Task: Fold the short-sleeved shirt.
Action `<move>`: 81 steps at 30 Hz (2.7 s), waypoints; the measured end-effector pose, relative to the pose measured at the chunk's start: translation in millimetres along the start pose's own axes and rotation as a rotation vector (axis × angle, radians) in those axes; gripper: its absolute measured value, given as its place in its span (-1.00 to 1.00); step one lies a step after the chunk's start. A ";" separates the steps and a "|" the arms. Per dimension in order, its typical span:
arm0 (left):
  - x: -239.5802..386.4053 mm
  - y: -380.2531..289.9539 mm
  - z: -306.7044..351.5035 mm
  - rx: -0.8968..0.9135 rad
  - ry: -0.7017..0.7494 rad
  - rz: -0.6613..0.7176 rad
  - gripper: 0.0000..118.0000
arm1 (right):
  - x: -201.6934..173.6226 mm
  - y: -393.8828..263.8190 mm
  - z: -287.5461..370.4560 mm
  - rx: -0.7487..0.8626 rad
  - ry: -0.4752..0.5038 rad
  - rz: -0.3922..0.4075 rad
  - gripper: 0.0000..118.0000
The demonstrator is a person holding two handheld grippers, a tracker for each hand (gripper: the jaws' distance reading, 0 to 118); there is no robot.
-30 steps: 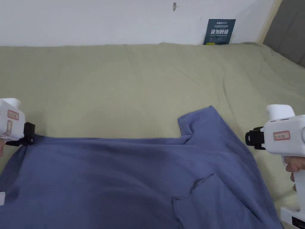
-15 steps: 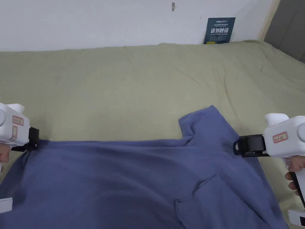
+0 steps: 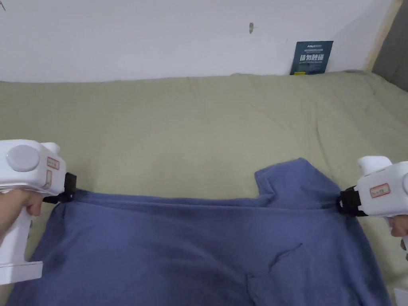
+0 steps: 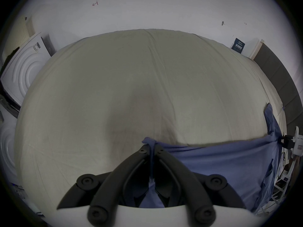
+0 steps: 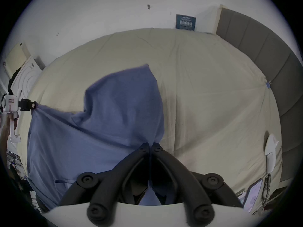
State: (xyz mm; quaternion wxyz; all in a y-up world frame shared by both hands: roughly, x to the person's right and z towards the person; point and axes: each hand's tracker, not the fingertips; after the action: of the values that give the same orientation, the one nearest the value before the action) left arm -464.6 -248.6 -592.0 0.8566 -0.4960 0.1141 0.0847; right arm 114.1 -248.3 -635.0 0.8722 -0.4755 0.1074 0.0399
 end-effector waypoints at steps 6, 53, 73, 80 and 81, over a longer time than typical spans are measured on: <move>-6.9 -6.0 74.5 0.078 0.009 0.014 -0.97 | -10.1 14.4 64.8 0.087 0.038 -0.010 -0.94; -65.0 7.9 468.6 0.673 0.059 0.136 -0.97 | -73.5 118.0 423.6 0.680 0.065 0.092 -0.94; -36.3 128.7 429.2 0.709 0.137 0.124 -0.97 | -88.1 260.3 393.6 0.731 -0.034 0.126 -0.94; -32.0 168.8 402.4 0.719 0.169 0.137 -0.97 | -95.0 299.8 374.5 0.755 -0.057 0.133 -0.94; -31.7 172.8 398.5 0.724 0.171 0.143 -0.97 | -95.6 305.4 371.0 0.758 -0.057 0.127 -0.94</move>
State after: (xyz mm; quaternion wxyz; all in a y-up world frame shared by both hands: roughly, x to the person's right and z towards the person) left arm -495.2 182.0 -534.7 0.9558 -0.1573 0.2420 0.0566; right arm 23.9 232.1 -669.6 0.9845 -0.1106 0.1197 0.0646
